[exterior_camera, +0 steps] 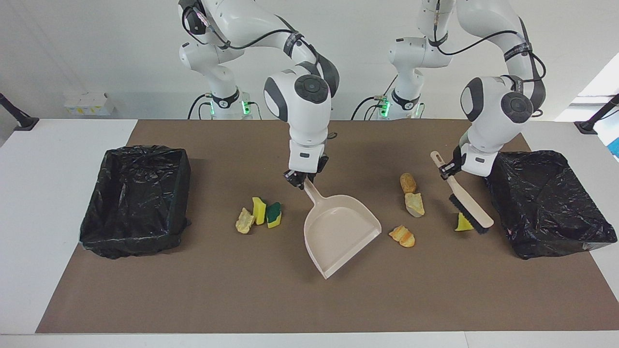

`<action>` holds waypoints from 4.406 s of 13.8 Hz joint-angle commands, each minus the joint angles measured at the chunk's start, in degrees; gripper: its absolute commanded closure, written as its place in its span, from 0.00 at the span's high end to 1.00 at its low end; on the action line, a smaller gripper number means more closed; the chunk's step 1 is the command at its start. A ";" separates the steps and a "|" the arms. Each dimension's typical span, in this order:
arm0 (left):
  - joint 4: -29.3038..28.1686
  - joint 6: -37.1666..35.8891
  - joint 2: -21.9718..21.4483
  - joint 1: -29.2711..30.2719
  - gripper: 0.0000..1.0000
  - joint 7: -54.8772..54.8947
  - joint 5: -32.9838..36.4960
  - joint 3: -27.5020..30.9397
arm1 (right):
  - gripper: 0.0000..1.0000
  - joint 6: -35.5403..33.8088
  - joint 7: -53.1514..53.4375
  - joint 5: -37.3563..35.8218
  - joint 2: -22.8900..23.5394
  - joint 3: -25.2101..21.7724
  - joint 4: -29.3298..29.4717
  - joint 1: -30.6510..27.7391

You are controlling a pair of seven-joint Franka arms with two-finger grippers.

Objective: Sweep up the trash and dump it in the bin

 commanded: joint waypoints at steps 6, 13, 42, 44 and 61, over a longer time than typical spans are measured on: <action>-2.52 4.15 -1.09 6.76 0.00 18.13 5.07 -0.57 | 0.00 5.16 -42.56 -2.41 -2.92 0.33 -7.60 -4.63; -7.09 3.63 -0.47 5.89 0.00 25.88 5.07 -0.74 | 0.00 10.91 -44.07 -9.45 -0.90 0.42 -10.16 -1.64; -24.41 -7.11 -18.06 -25.12 0.00 -38.96 -13.46 -1.45 | 0.00 15.65 -35.64 -9.54 3.14 0.42 -10.69 2.58; -24.67 -5.09 -17.79 -26.81 0.00 -41.86 -16.89 -1.45 | 0.00 15.56 -35.73 -9.80 3.14 0.42 -10.69 2.58; -9.41 -2.31 -6.19 -18.12 0.00 -31.61 -18.41 -0.92 | 0.00 13.46 -35.81 -15.07 2.35 0.42 -11.39 3.62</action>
